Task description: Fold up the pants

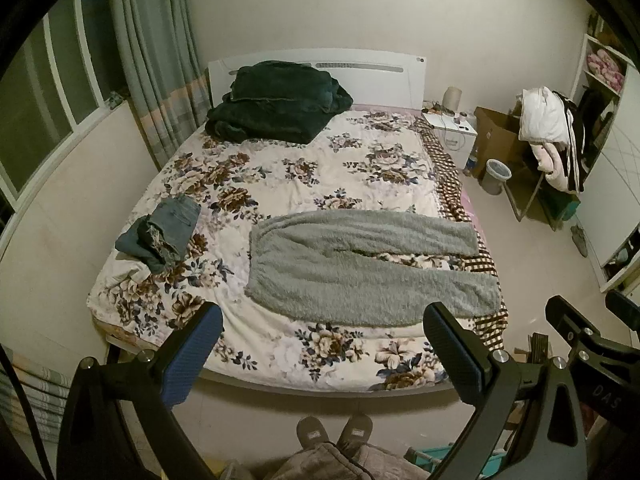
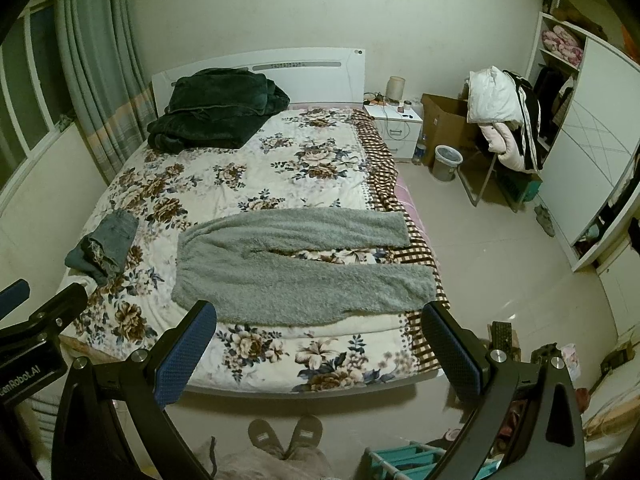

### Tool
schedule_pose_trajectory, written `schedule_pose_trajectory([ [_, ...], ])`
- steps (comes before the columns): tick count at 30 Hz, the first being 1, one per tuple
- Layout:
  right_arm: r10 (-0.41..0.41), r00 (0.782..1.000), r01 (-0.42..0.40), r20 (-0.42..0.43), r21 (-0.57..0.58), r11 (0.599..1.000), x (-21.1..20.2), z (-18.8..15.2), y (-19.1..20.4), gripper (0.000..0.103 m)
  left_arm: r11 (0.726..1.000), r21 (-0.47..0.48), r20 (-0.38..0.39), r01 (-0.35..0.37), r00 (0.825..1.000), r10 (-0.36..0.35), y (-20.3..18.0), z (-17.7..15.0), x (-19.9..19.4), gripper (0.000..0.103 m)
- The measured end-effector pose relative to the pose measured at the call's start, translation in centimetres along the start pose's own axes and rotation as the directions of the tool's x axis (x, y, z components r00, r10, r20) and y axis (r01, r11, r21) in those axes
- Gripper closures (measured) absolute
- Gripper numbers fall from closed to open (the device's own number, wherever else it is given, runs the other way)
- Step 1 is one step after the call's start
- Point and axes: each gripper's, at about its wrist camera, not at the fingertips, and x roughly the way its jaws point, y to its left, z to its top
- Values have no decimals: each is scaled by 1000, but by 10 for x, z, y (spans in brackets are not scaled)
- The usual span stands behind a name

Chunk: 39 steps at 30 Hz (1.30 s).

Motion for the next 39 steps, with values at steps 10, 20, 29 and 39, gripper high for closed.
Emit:
schedule_pose_trajectory([
  [10,4,1000,-4,-3,0,1000,-1,-3,1,0,1000,2,3,-2,1000,2,1,-1,0,0],
  [20,-16,1000,16,-7,20,1000,12,-13,4,0,998,-9,33,-58,998,58,11,13,19,0],
  [29,-125,992,122,30,98,988,75,14,6,0,999,11,-8,-35,999,35,4,40,108,0],
  [39,-136,989,140,-50,90,986,254,72,-18,0,996,62,-115,-67,991,74,-43,93,256,0],
])
